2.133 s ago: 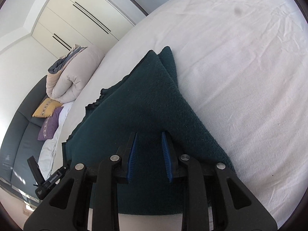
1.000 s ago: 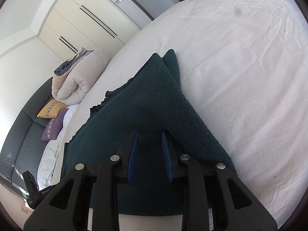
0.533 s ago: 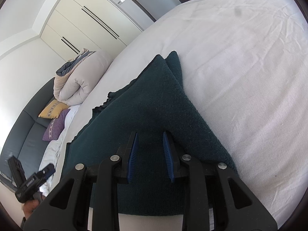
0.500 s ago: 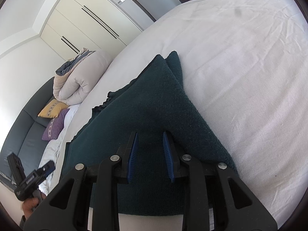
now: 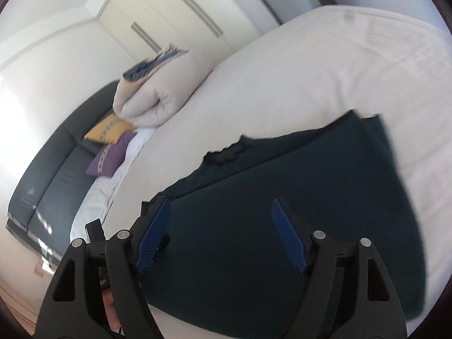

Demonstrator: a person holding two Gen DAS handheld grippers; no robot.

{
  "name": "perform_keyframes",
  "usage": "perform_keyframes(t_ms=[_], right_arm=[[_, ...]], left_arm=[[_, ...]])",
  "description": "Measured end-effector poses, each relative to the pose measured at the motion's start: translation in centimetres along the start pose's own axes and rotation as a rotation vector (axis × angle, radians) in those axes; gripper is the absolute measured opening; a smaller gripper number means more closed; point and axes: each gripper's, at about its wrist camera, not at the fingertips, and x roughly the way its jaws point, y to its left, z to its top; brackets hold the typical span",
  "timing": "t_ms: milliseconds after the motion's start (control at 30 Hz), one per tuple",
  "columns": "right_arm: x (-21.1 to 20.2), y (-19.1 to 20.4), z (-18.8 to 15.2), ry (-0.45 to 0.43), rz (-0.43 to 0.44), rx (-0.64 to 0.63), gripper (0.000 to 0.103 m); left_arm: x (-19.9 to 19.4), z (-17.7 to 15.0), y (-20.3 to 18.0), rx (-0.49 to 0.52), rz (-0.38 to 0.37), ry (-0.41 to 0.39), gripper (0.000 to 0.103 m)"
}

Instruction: Fold small clothes

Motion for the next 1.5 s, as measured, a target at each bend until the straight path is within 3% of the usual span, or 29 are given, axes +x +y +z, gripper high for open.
perform_keyframes(t_ms=[200, 267, 367, 500, 633, 767, 1000, 1167, 1333, 1433, 1500], right_arm=[[4.9, -4.8, 0.4, 0.086, -0.01, 0.171, 0.073], [4.3, -6.9, 0.7, 0.055, 0.057, 0.228, 0.072], [2.4, -8.0, 1.1, 0.022, 0.025, 0.264, 0.073], [-0.8, -8.0, 0.4, -0.012, 0.057, 0.281, 0.074], [-4.1, -7.3, -2.6, -0.005, 0.091, 0.269, 0.074], [-6.5, -7.7, -5.8, 0.003, 0.113, 0.304, 0.074], [-7.0, -7.0, -8.3, 0.04, 0.142, 0.318, 0.074], [-6.7, -5.9, -9.4, 0.074, 0.156, 0.301, 0.074], [-6.4, -5.1, -10.2, 0.098, 0.17, 0.292, 0.074], [-6.1, -4.8, -10.4, 0.108, 0.18, 0.298, 0.074], [-6.0, -4.7, -10.6, 0.112, 0.186, 0.301, 0.074]], left_arm=[[0.4, -0.3, 0.4, -0.008, -0.018, -0.01, 0.091], [0.6, -0.3, 0.5, -0.011, -0.022, -0.012, 0.091], [0.6, -0.3, 0.5, -0.011, -0.023, -0.015, 0.091], [0.0, 0.1, 0.7, -0.029, -0.048, -0.006, 0.09], [-3.4, 0.3, 3.2, -0.151, -0.142, -0.019, 0.09], [-6.9, 0.2, 7.7, -0.296, -0.145, -0.079, 0.101], [-4.2, -2.1, 12.7, -0.471, -0.271, 0.091, 0.096], [-3.7, -2.1, 11.8, -0.444, -0.287, 0.118, 0.094], [-3.0, -1.4, 10.7, -0.387, -0.331, 0.209, 0.088], [-2.4, -1.5, 10.6, -0.409, -0.421, 0.266, 0.076], [-2.2, -1.7, 10.7, -0.432, -0.452, 0.287, 0.074]])
